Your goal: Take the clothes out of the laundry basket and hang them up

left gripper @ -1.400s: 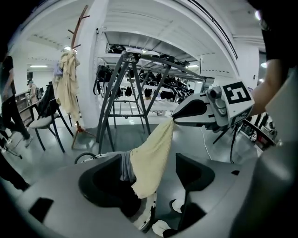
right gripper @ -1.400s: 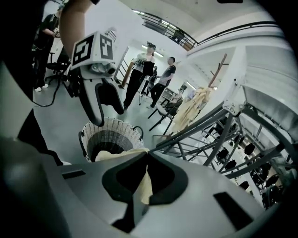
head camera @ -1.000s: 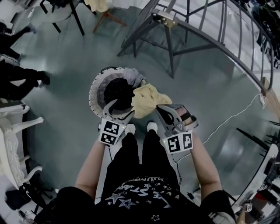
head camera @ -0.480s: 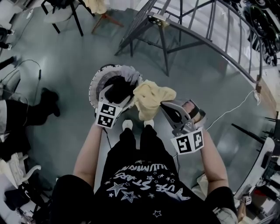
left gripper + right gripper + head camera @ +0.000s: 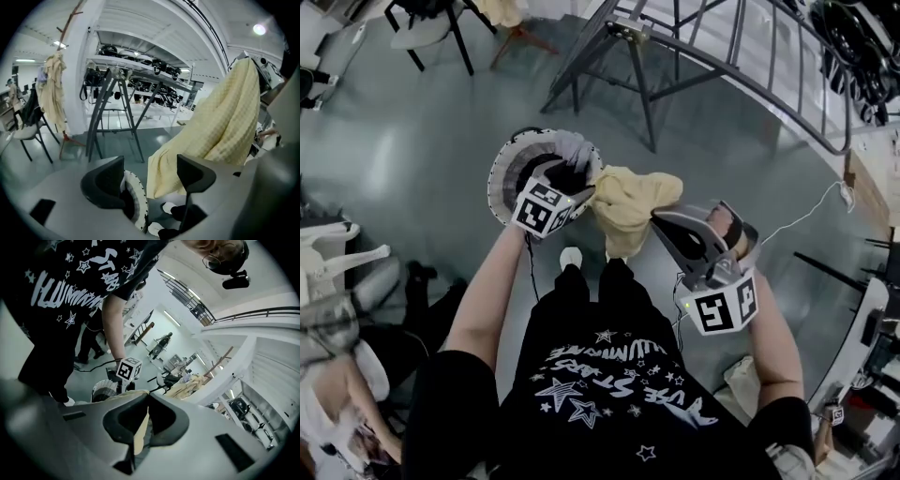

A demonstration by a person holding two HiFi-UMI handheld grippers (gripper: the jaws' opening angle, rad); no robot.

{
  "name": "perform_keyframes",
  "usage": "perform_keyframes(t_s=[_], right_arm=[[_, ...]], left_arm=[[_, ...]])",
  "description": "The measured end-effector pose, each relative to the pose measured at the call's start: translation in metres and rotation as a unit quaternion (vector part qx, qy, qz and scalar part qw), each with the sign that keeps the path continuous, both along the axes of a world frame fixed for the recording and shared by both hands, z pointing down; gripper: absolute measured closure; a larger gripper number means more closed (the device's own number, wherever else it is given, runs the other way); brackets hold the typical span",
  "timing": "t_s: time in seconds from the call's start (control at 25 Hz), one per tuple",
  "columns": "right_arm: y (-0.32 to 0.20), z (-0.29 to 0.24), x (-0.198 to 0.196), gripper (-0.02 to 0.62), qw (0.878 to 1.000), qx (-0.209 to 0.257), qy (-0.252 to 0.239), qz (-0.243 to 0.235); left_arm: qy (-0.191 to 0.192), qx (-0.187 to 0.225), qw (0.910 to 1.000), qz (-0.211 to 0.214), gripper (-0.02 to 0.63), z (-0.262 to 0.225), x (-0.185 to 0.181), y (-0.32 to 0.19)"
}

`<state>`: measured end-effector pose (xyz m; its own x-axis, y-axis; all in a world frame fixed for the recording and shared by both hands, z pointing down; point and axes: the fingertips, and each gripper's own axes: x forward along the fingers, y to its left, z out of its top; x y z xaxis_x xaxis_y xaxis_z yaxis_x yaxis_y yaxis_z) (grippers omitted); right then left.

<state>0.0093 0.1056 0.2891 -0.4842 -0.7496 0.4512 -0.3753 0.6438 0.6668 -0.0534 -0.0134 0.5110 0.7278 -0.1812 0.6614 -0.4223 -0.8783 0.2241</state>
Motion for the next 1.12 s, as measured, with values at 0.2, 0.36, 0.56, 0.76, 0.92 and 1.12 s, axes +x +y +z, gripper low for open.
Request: perform_keyframes(t_s=[0.2,0.36,0.56,0.76,0.92,1.12], right_arm=[[0.015,-0.018,0.001,0.578,1.0,0.014,0.01,-0.015],[0.024,-0.021,0.002,0.578,0.999,0.019,0.023,-0.023],[0.034,-0.029,0.007,0.578,0.999,0.028,0.023,-0.029],[0.042,-0.027,0.013,0.578,0.999,0.025,0.038,-0.026],[0.048,-0.024,0.014,0.578,0.998,0.022,0.049,-0.027],[0.05,-0.03,0.018,0.578,0.998,0.028,0.046,-0.022]], left_arm=[[0.036,-0.102,0.9872,0.117,0.235,0.024,0.044,0.02],[0.046,-0.184,0.9732,0.13,0.235,0.04,0.064,0.038],[0.064,-0.255,0.9521,0.156,0.236,0.044,0.08,0.074],[0.061,-0.259,0.9491,0.169,0.455,0.046,0.092,0.097],[0.055,-0.248,0.9522,0.17,0.534,0.05,0.101,0.11],[0.067,-0.207,0.9686,0.12,0.522,0.052,0.106,0.089]])
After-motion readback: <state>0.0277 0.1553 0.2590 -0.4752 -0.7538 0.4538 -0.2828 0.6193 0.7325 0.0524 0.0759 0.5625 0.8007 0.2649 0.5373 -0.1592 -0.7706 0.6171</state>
